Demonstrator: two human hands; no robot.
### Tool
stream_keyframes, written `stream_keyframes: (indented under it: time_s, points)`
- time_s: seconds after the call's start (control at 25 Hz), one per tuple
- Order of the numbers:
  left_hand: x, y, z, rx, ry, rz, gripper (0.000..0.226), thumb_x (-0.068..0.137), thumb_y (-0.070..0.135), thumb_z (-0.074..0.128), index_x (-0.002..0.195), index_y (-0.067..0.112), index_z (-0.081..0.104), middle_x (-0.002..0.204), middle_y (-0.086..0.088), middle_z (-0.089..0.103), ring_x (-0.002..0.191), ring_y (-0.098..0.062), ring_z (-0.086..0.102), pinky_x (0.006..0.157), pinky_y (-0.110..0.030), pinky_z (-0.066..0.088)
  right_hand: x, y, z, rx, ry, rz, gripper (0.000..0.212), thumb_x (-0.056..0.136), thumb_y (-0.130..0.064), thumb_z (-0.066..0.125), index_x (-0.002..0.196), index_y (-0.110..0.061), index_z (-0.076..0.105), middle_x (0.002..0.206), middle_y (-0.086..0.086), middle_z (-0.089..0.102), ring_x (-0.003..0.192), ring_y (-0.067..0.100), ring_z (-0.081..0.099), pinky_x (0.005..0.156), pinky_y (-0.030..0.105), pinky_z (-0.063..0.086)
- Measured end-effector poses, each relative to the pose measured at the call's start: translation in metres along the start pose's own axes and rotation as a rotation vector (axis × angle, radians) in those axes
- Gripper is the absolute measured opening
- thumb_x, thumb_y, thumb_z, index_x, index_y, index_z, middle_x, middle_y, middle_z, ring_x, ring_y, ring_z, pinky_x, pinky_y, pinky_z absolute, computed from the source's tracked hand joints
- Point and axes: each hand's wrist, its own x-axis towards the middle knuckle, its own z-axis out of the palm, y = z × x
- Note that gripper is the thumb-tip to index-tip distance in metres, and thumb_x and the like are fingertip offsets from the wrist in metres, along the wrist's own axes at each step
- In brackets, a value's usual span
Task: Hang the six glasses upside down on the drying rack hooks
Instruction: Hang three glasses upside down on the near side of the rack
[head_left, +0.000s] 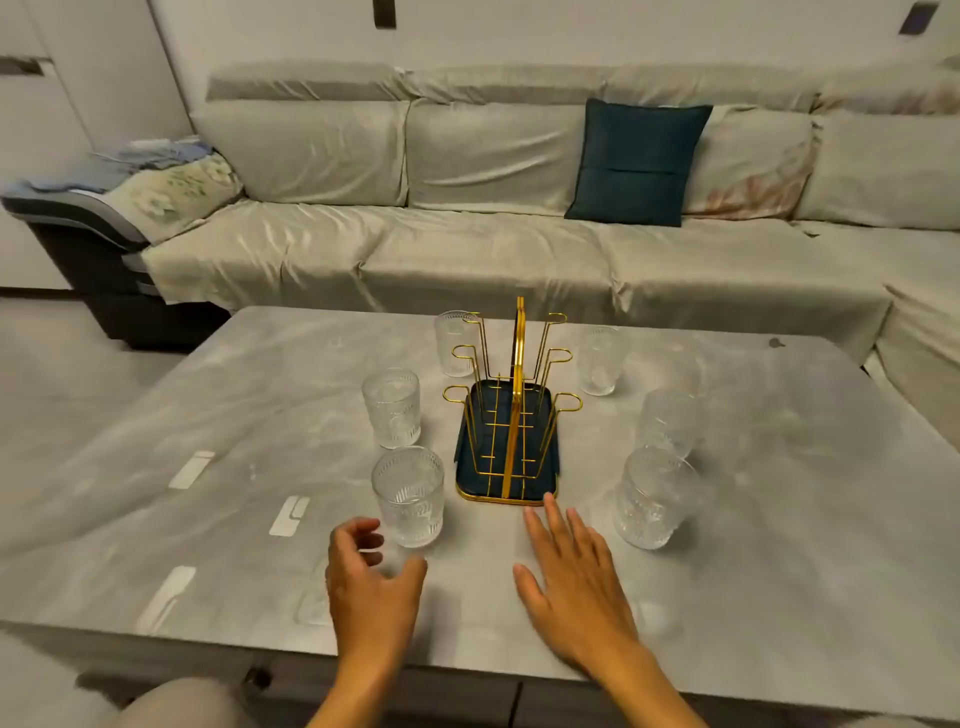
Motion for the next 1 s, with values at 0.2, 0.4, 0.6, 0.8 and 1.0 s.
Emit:
stream_keyframes:
  time_s: [0.2, 0.4, 0.6, 0.8, 1.0]
  points:
    - [0.050, -0.003, 0.001, 0.029, -0.290, -0.002, 0.096, 0.060, 0.013, 0.090, 0.138, 0.031, 0.036, 0.127, 0.006, 0.052, 0.115, -0.021, 0.051, 0.094, -0.042, 0.048, 0.016, -0.006, -0.001, 0.002, 0.042, 0.102, 0.068, 0.089, -0.060, 0.014, 0.146, -0.035, -0.012, 0.158, -0.010, -0.013, 0.144, 0.016, -0.008, 0.112, 0.038, -0.003]
    - [0.070, -0.011, 0.004, -0.053, -0.333, -0.002, 0.080, 0.057, 0.018, 0.093, 0.123, 0.029, 0.051, 0.117, 0.004, 0.064, 0.106, -0.021, 0.062, 0.076, -0.023, 0.051, 0.023, -0.005, 0.003, -0.035, 0.029, 0.124, 0.068, 0.088, -0.062, 0.012, 0.148, -0.034, -0.007, 0.160, -0.008, -0.004, 0.144, 0.018, -0.003, 0.114, 0.040, 0.001]
    - [0.078, 0.033, -0.013, -0.130, -0.177, 0.109, 0.074, 0.044, 0.042, 0.087, 0.111, 0.033, 0.058, 0.110, 0.004, 0.064, 0.098, -0.018, 0.065, 0.072, -0.028, 0.055, 0.027, -0.005, 0.003, -0.060, 0.060, 0.131, 0.066, 0.089, -0.058, 0.013, 0.148, -0.032, -0.001, 0.160, -0.007, 0.005, 0.144, 0.019, 0.004, 0.114, 0.040, 0.003]
    - [0.104, 0.110, -0.046, -0.100, -0.201, 0.355, 0.080, 0.044, 0.046, 0.093, 0.112, 0.043, 0.051, 0.106, 0.007, 0.063, 0.086, -0.008, 0.068, 0.063, -0.020, 0.057, 0.025, -0.006, 0.003, -0.044, 0.054, 0.137, 0.066, 0.088, -0.059, 0.010, 0.148, -0.033, -0.002, 0.160, -0.007, 0.004, 0.144, 0.018, 0.003, 0.113, 0.039, 0.001]
    - [0.128, 0.158, -0.035, 0.285, -0.333, 0.523, 0.085, 0.048, 0.056, 0.089, 0.120, 0.036, 0.050, 0.105, 0.006, 0.065, 0.089, -0.007, 0.066, 0.069, -0.018, 0.057, 0.026, -0.007, 0.001, -0.059, 0.029, 0.141, 0.067, 0.087, -0.061, 0.008, 0.147, -0.034, -0.005, 0.160, -0.008, 0.000, 0.144, 0.018, 0.001, 0.114, 0.040, 0.001]
